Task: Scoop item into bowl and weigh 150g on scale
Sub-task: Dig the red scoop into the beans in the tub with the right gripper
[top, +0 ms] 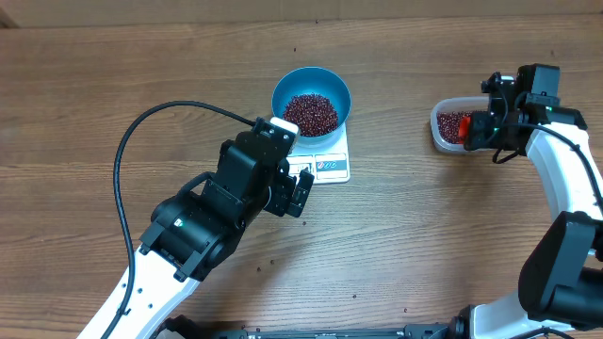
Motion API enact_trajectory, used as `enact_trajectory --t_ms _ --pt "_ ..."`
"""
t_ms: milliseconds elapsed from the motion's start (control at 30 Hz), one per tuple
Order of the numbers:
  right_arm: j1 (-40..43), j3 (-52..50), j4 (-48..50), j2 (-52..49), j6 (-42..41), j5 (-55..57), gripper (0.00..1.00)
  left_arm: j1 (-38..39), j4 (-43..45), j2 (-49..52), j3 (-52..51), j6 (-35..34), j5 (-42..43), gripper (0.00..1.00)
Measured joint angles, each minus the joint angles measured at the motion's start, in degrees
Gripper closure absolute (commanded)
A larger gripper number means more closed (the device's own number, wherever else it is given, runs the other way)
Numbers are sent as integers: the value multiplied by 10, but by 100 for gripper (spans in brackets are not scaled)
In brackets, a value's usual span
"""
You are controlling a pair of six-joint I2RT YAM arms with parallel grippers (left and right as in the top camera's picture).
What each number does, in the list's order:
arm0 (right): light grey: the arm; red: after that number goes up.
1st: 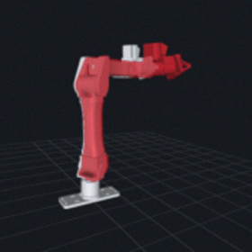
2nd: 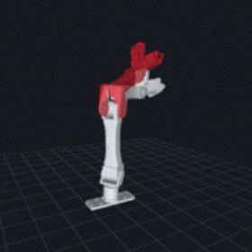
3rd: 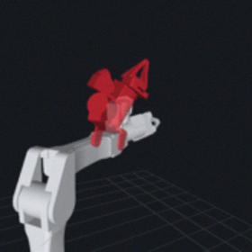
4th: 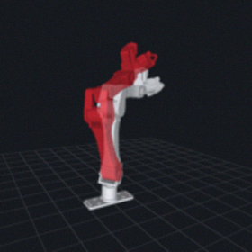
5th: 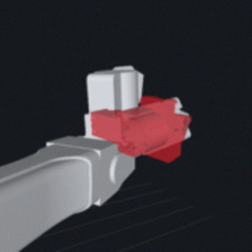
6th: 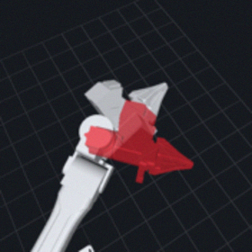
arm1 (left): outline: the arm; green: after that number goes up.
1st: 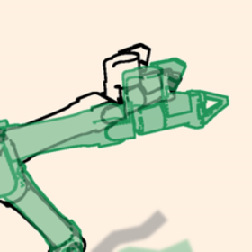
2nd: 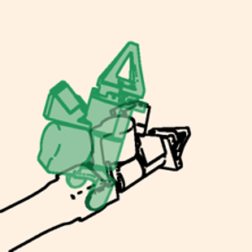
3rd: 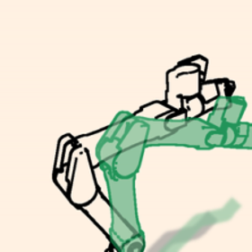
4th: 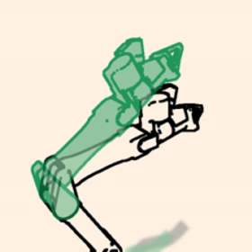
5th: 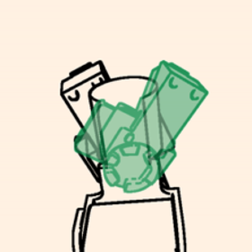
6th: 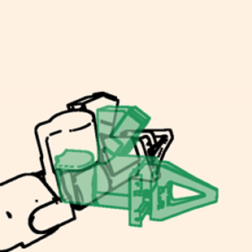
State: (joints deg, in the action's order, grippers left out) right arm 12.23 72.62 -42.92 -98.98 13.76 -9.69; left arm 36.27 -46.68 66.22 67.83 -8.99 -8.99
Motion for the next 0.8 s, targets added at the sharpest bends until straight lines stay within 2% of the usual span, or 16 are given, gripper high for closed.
enact_trajectory --t_ms 267,467,800 --pt "0 0 -5 0 3 -40 96 0 0 0 0 0 0 0" --pt "0 0 -5 0 44 -112 96 0 0 0 0 0 0 0" --pt "0 0 0 0 56 -134 96 0 0 0 0 0 0 0"
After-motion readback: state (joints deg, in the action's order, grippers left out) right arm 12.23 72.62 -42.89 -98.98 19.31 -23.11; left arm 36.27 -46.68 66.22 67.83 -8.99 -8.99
